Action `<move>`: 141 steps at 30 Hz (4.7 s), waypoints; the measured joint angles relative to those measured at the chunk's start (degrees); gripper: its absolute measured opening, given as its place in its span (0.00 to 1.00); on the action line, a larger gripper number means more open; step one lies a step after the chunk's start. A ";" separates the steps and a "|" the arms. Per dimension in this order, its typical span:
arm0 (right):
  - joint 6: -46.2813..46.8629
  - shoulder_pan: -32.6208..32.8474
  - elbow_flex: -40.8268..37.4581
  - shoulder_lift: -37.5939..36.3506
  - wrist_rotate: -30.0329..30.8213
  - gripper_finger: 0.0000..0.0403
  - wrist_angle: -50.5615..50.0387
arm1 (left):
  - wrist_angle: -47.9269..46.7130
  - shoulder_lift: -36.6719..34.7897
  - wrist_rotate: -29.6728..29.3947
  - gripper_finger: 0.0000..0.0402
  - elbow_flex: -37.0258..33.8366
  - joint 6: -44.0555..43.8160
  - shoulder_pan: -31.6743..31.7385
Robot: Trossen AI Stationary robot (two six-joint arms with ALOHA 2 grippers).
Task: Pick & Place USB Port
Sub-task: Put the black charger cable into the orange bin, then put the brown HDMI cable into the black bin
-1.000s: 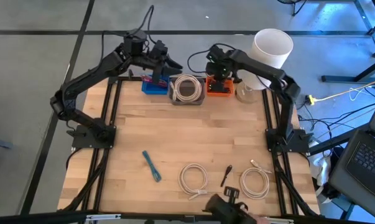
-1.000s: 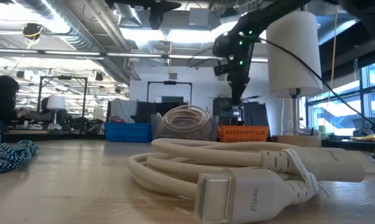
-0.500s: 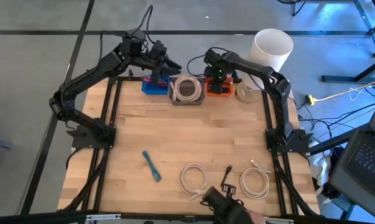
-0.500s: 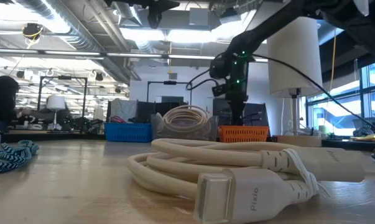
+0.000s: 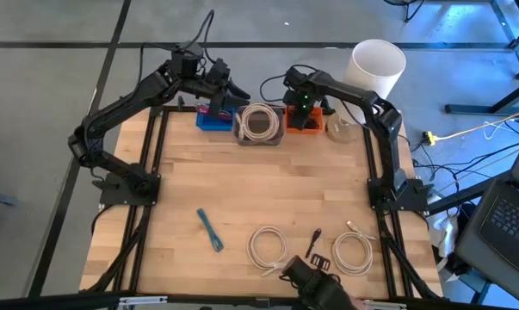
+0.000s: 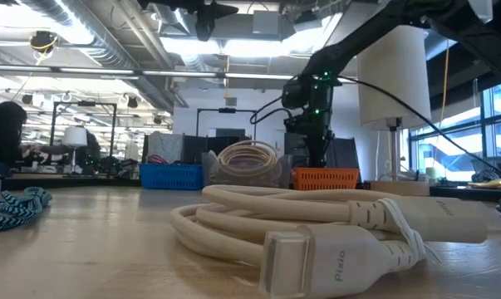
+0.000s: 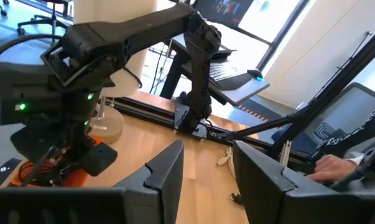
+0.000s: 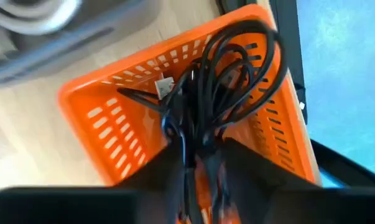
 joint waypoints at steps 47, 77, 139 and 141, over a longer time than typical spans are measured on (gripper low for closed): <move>70.34 62.68 0.01 -18.90 6.04 0.40 -10.16 | -23.04 0.02 -16.11 0.33 -0.02 7.45 -6.73; 75.45 64.44 0.30 8.84 1.05 0.40 2.23 | -29.44 0.03 -15.92 0.33 -0.02 7.06 -6.73; 6.11 13.95 7.32 -4.31 13.02 0.04 14.50 | -22.08 -7.02 -25.10 0.33 -0.02 4.69 -6.73; 4.37 13.61 10.81 -1.55 13.08 0.04 13.78 | -21.46 -6.99 -26.25 0.33 -0.02 4.64 -6.73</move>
